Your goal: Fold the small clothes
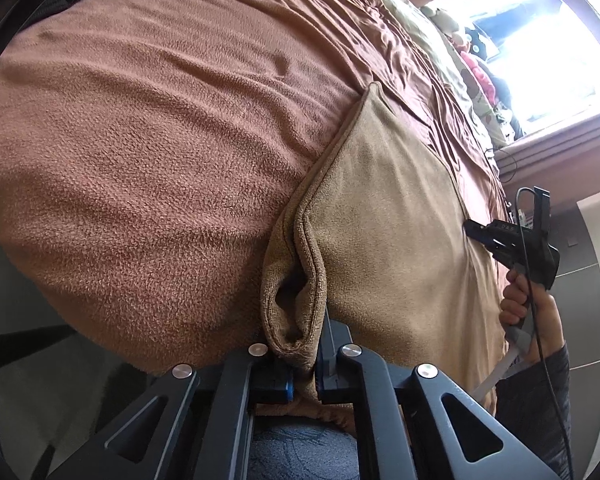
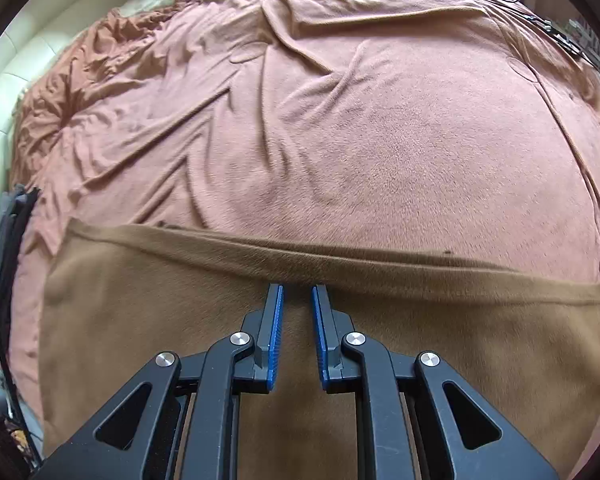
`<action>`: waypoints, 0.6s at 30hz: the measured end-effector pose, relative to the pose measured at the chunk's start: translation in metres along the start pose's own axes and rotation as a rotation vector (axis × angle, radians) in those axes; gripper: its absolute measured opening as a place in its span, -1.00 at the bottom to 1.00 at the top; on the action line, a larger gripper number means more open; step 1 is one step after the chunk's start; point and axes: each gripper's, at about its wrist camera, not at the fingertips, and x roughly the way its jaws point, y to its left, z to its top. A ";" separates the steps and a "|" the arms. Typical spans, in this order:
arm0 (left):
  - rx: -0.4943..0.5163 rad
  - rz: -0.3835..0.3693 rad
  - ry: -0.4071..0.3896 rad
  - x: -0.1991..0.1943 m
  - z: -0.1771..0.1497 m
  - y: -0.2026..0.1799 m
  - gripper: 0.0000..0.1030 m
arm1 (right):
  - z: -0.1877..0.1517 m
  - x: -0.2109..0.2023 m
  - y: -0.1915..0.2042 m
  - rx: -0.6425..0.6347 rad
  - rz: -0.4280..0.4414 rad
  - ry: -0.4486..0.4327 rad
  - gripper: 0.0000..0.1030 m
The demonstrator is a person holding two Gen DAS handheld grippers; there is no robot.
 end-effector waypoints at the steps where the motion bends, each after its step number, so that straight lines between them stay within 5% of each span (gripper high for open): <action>1: 0.007 -0.005 0.000 -0.001 0.000 0.000 -0.91 | -0.005 -0.004 0.000 0.002 0.010 0.009 -0.78; 18: -0.023 -0.427 -0.003 -0.034 0.024 -0.019 -0.94 | -0.122 -0.056 -0.008 0.028 0.126 0.083 -0.78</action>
